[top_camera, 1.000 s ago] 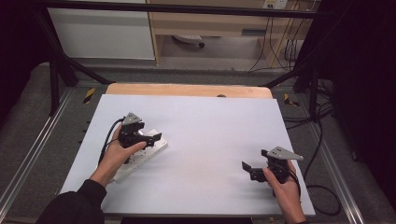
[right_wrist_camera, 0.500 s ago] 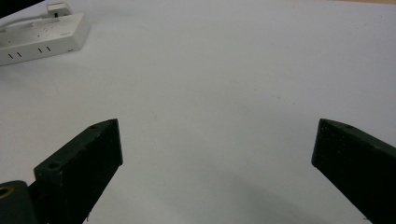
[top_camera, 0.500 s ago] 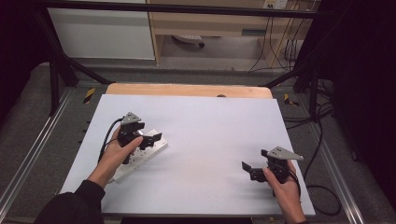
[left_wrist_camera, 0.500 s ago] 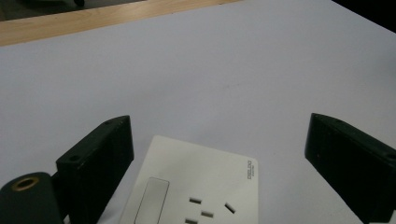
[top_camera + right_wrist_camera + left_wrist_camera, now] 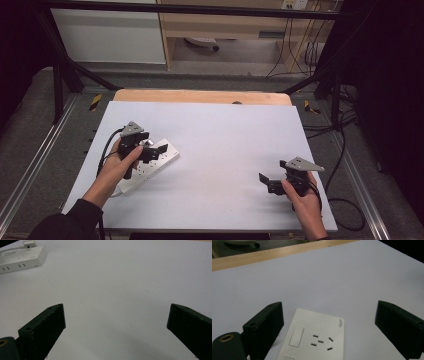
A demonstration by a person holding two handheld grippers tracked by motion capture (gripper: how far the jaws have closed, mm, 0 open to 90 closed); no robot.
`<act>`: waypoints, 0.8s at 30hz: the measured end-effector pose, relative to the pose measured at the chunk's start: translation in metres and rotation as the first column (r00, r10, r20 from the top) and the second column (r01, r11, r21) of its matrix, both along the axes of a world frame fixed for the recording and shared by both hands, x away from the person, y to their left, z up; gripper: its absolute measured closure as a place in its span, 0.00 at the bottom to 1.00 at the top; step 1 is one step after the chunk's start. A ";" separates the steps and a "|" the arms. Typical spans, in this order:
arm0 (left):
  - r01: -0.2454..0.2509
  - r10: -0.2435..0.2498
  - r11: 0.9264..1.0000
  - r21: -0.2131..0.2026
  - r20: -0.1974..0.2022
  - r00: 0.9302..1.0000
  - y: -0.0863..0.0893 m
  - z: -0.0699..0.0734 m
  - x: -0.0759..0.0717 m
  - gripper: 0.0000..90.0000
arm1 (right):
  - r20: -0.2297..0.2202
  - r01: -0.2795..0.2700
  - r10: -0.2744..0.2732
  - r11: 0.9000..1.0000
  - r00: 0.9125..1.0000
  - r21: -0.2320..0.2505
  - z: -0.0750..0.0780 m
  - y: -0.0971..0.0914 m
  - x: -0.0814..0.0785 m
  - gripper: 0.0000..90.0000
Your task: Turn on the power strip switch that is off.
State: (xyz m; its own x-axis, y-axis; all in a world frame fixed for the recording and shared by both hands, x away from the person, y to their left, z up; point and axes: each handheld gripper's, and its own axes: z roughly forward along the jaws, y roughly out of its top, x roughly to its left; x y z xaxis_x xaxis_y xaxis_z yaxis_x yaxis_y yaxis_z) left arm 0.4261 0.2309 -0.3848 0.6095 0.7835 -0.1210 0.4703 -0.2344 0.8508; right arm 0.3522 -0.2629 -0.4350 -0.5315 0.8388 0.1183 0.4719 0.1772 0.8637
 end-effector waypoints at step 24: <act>-0.064 0.067 0.997 -0.036 0.065 0.996 0.063 0.018 -0.056 0.08 | -0.004 0.005 -0.005 1.000 1.000 -0.001 -0.002 0.000 0.001 0.03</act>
